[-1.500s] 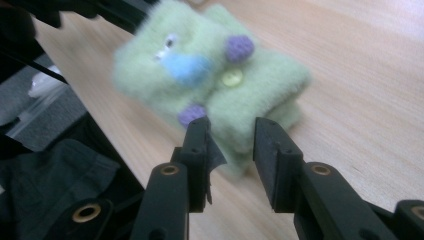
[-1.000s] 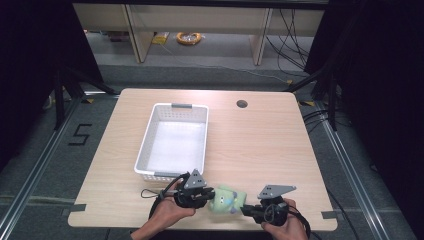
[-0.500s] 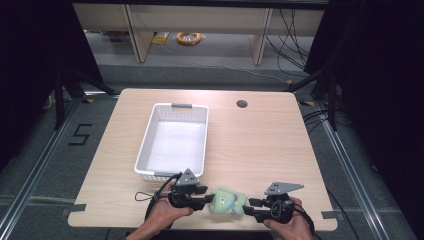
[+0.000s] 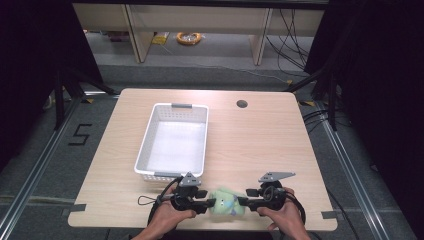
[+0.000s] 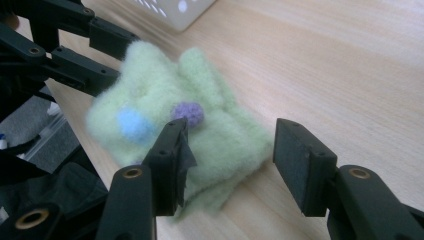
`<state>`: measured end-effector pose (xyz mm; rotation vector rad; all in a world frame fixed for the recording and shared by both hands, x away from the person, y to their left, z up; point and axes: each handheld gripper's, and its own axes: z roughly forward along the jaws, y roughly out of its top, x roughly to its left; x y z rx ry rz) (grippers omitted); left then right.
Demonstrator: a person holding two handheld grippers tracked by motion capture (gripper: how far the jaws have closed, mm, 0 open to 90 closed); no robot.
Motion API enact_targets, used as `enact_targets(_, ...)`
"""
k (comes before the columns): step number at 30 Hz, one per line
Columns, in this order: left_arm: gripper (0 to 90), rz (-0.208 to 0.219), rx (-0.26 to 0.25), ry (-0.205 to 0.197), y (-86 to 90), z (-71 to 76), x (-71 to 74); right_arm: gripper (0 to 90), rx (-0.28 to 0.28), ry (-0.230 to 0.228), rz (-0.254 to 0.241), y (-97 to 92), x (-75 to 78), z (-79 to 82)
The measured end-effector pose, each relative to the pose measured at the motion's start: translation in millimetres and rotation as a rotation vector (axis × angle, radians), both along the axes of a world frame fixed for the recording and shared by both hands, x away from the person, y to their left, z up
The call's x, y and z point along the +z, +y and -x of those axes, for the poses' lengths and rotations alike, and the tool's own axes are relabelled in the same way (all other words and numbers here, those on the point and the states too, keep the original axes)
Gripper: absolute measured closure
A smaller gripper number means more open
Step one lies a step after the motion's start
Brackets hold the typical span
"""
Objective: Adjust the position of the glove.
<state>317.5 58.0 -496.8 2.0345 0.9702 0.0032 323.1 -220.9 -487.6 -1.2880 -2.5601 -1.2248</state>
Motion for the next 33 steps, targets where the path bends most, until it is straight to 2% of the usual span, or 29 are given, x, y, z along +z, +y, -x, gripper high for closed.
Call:
enact_targets(1,53.3,-0.002,-0.006,0.004,0.0,-1.3,-1.5,49.5,-0.012,0.003,0.03,1.3,-0.7,0.0)
enact_targets(3,53.2,0.001,-0.004,0.03,-2.1,-2.5,-3.2,49.5,-0.014,0.012,0.051,3.5,-5.9,-1.6)
enact_targets(6,53.3,-0.004,-0.008,0.026,-3.5,-3.8,-3.4,49.5,-0.017,0.031,0.048,2.6,-7.4,-2.6)
enact_targets(8,53.5,-0.004,-0.005,0.032,-5.6,-5.9,-5.3,49.6,-0.011,0.033,0.044,2.0,-8.5,-3.3)
enact_targets(9,54.3,-0.001,-0.012,0.048,-6.1,-7.1,-6.5,49.6,-0.019,0.033,0.044,2.4,-10.0,-4.0)
enact_targets(11,54.2,0.0,-0.013,0.07,-8.2,-8.0,-7.8,49.6,-0.012,0.047,0.035,2.0,-10.9,-5.1)
enact_targets(13,54.0,-0.002,-0.015,0.069,-7.9,-8.4,-8.2,49.6,-0.005,0.054,0.024,1.9,-12.0,-6.5)
enact_targets(16,53.8,0.008,-0.014,0.091,-7.4,-10.1,-9.9,49.6,-0.012,0.056,0.022,1.7,-13.8,-8.4)
enact_targets(18,53.8,0.011,-0.015,0.094,-8.0,-10.6,-10.5,49.6,0.003,0.072,0.011,1.3,-14.1,-9.1)
enact_targets(20,53.4,0.028,-0.01,0.126,-9.2,-11.6,-13.3,50.5,-0.01,0.085,-0.006,-0.6,-16.7,-9.8)
enact_targets(21,53.3,0.029,-0.025,0.133,-8.8,-12.5,-14.0,50.9,0.004,0.094,-0.031,-0.8,-18.0,-10.1)
enact_targets(24,53.6,0.026,-0.043,0.139,-9.4,-13.5,-13.8,52.1,0.012,0.086,-0.029,-1.4,-18.4,-10.1)
enact_targets(26,55.9,0.026,-0.049,0.141,-10.2,-13.8,-13.9,53.8,0.016,0.091,-0.037,-1.2,-19.3,-10.1)
enact_targets(28,56.9,0.034,-0.034,0.136,-11.2,-13.1,-14.9,56.1,0.02,0.099,-0.047,-1.6,-19.8,-9.8)
enact_targets(30,59.5,0.027,-0.047,0.151,-9.5,-14.1,-14.5,58.6,0.016,0.1,-0.048,-1.9,-19.9,-9.5)
enact_targets(31,59.5,0.034,-0.047,0.155,-9.3,-14.1,-14.8,60.0,0.019,0.101,-0.05,-1.8,-19.5,-9.2)
enact_targets(32,61.2,0.06,-0.058,0.161,-9.3,-14.7,-16.3,61.6,0.023,0.095,-0.052,-1.7,-19.7,-9.3)
enact_targets(33,64.3,0.041,-0.042,0.166,-9.8,-12.4,-14.4,64.2,0.028,0.096,-0.054,-1.6,-19.2,-8.8)
